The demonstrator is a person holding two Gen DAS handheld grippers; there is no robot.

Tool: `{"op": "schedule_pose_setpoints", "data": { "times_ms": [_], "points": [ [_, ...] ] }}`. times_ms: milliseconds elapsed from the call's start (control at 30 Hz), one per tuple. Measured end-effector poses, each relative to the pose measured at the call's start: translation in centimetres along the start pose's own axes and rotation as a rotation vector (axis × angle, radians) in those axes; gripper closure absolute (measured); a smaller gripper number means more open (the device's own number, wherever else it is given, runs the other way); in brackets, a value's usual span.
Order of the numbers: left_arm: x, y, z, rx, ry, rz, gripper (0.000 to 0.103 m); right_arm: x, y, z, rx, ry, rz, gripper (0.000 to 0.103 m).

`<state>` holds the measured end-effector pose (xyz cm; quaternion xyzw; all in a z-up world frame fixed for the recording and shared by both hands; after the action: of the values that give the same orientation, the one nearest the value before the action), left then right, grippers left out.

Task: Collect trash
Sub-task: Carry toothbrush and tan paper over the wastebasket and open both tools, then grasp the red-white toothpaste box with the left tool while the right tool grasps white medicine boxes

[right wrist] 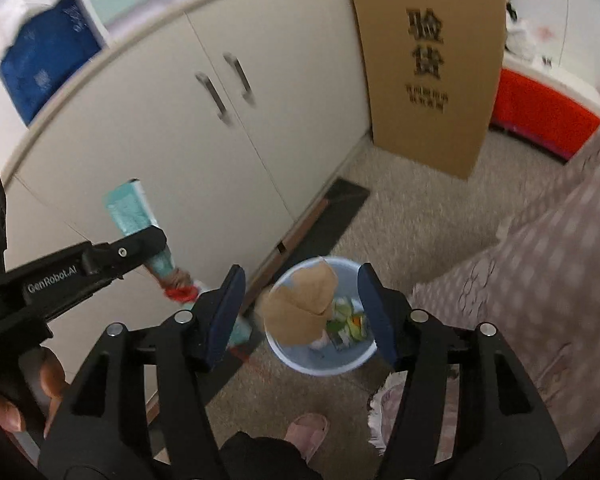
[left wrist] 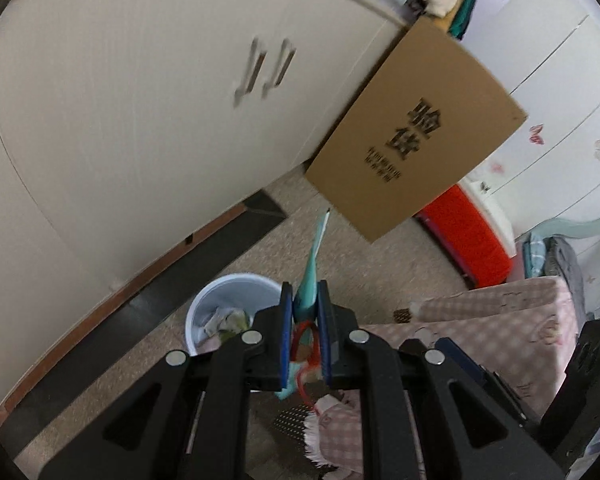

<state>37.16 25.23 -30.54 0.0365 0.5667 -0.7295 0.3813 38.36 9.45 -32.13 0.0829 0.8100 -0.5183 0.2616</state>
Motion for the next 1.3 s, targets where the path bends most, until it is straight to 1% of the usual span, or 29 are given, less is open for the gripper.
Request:
{"op": "schedule_pose_setpoints", "data": {
  "times_ms": [100, 267, 400, 533, 567, 600, 633, 667, 700, 800, 967, 1133, 1300],
  "points": [
    [0.6, 2.1, -0.6, -0.02, 0.008, -0.035, 0.092, 0.2, 0.3, 1.1, 0.031, 0.007, 0.0, 0.043],
    [1.5, 4.5, -0.4, -0.027, 0.022, -0.076, 0.092, -0.6, -0.5, 2.2, 0.083, 0.004, 0.041, 0.039],
    [1.8, 5.1, 0.2, -0.028, 0.038, -0.085, 0.092, -1.1, -1.3, 2.6, 0.102, 0.002, 0.074, 0.039],
    [1.4, 5.3, 1.1, -0.028, 0.047, -0.084, 0.089, -1.2, -1.3, 2.7, 0.099, 0.01, 0.073, 0.038],
    [1.4, 5.3, 1.3, -0.031, 0.055, -0.089, 0.076, -1.2, -1.3, 2.7, 0.098, 0.012, 0.072, 0.038],
    [1.4, 5.3, 1.4, -0.038, 0.062, -0.092, 0.047, -1.1, -1.3, 2.8, 0.097, 0.015, 0.071, 0.038],
    [1.4, 5.2, 1.5, -0.047, 0.067, -0.093, 0.032, -1.1, -1.4, 2.7, 0.099, 0.018, 0.071, 0.038],
    [1.2, 4.8, 1.6, -0.057, 0.072, -0.071, 0.022, -1.1, -1.5, 2.8, 0.098, 0.02, 0.072, 0.038],
    [1.1, 4.5, 1.6, -0.062, 0.074, -0.059, 0.022, -1.1, -1.7, 2.8, 0.097, 0.022, 0.073, 0.038],
    [1.3, 4.2, 1.7, -0.06, 0.074, -0.075, 0.022, -1.0, -2.2, 2.8, 0.093, 0.031, 0.076, 0.038],
    [1.3, 2.7, 2.3, -0.057, 0.079, -0.061, 0.022, -1.4, -3.9, 2.6, 0.084, 0.037, 0.098, 0.038],
    [0.9, 0.4, 3.7, -0.045, 0.102, -0.027, 0.022, -2.1, -7.3, 2.3, 0.069, 0.05, 0.153, 0.038],
    [0.8, -3.6, 6.3, -0.022, 0.139, 0.033, 0.022, -2.6, -11.9, 2.8, 0.058, 0.063, 0.221, 0.037]
  ]
}}
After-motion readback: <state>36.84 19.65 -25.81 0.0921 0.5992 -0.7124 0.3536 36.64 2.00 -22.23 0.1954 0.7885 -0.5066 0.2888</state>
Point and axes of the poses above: each gripper's, at about its wrist camera, not at the fingertips, and y roughly the way its jaws point, z to its right, x to its underside, the point moved 10 cm from there along y, roughly the way its jaws point, and after that the axes turned 5 degrees about y, right-handed, at the moved point
